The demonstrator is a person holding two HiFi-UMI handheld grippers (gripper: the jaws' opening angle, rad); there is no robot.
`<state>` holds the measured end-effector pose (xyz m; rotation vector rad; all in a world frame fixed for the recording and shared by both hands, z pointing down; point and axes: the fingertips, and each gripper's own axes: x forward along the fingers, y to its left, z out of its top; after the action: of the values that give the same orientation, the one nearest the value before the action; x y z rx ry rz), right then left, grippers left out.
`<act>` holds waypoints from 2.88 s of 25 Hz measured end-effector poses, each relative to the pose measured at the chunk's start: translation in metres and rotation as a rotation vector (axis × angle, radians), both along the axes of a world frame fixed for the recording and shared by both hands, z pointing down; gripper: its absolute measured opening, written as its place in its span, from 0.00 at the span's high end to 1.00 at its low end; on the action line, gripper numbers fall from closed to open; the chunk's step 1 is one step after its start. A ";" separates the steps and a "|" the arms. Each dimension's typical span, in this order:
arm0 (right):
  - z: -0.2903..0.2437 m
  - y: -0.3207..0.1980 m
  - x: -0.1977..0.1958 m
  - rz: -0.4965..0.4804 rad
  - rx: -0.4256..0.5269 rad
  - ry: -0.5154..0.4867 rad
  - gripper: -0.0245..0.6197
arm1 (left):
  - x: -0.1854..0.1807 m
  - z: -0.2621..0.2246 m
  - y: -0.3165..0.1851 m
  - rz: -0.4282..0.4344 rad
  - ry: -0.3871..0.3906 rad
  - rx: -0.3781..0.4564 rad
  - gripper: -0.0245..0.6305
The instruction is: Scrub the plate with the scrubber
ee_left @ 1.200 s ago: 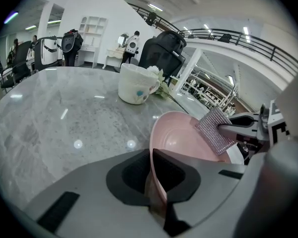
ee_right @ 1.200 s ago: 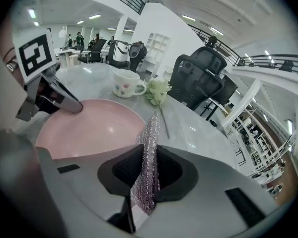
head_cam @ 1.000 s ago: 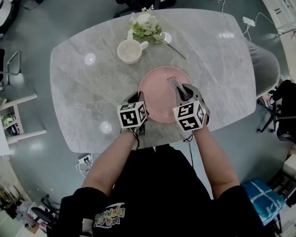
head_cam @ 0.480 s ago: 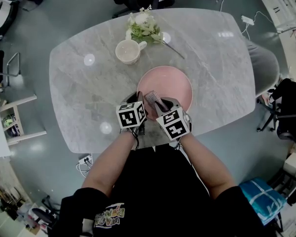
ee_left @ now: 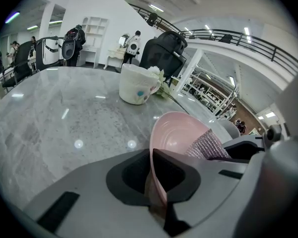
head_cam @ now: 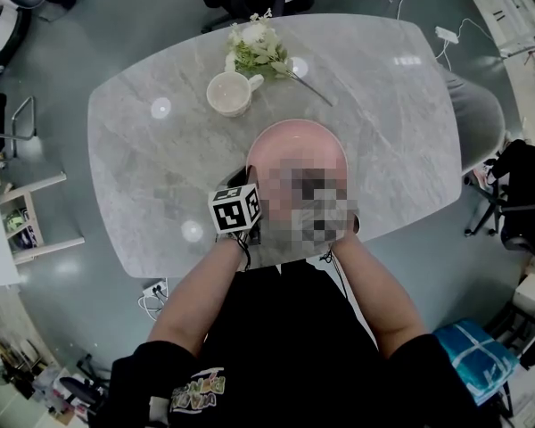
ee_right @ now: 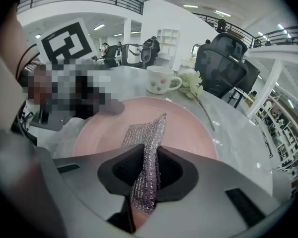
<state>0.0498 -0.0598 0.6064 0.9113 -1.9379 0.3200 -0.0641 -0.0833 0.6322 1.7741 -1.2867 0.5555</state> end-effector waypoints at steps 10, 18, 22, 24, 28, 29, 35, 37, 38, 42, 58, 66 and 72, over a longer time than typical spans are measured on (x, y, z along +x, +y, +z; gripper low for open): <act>-0.002 -0.042 0.064 -0.011 0.101 0.213 0.84 | 0.001 0.000 0.000 0.008 0.001 0.000 0.91; -0.004 -0.064 0.083 -0.044 0.147 0.318 0.84 | 0.001 0.000 0.000 0.009 -0.002 0.001 0.91; -0.013 -0.076 0.089 0.029 0.174 0.284 0.84 | 0.002 0.001 0.000 0.010 -0.003 -0.001 0.91; -0.020 -0.080 0.091 0.091 0.176 0.227 0.84 | 0.002 0.001 0.000 0.006 -0.003 -0.002 0.91; -0.033 -0.071 0.082 0.197 0.149 0.061 0.84 | 0.001 0.000 0.000 0.000 -0.002 -0.002 0.91; -0.036 -0.067 0.077 0.215 0.135 0.015 0.84 | 0.001 0.000 0.000 -0.002 -0.002 -0.001 0.91; -0.046 -0.027 0.025 0.261 0.009 -0.234 0.84 | 0.001 -0.001 0.000 -0.011 -0.005 0.000 0.91; -0.045 -0.013 0.004 0.243 -0.021 -0.282 0.84 | 0.001 -0.001 0.001 -0.017 -0.006 0.000 0.91; -0.044 -0.006 -0.007 0.231 -0.040 -0.300 0.84 | 0.000 -0.001 0.001 -0.021 -0.005 0.000 0.91; -0.029 0.023 -0.039 0.163 -0.105 -0.308 0.84 | 0.001 0.000 0.001 -0.031 -0.004 0.001 0.91; -0.015 0.030 0.033 0.002 0.025 0.018 0.85 | 0.002 -0.001 -0.002 -0.031 -0.005 0.010 0.91; -0.012 0.014 0.068 -0.038 0.088 0.148 0.84 | 0.004 -0.002 -0.002 -0.018 -0.012 0.010 0.91; -0.011 -0.011 0.085 -0.066 0.134 0.225 0.84 | 0.004 -0.001 -0.003 -0.005 -0.013 0.011 0.91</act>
<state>0.1348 -0.0712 0.5953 0.9258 -1.7926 0.0460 -0.0604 -0.0864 0.6315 1.7792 -1.3047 0.5585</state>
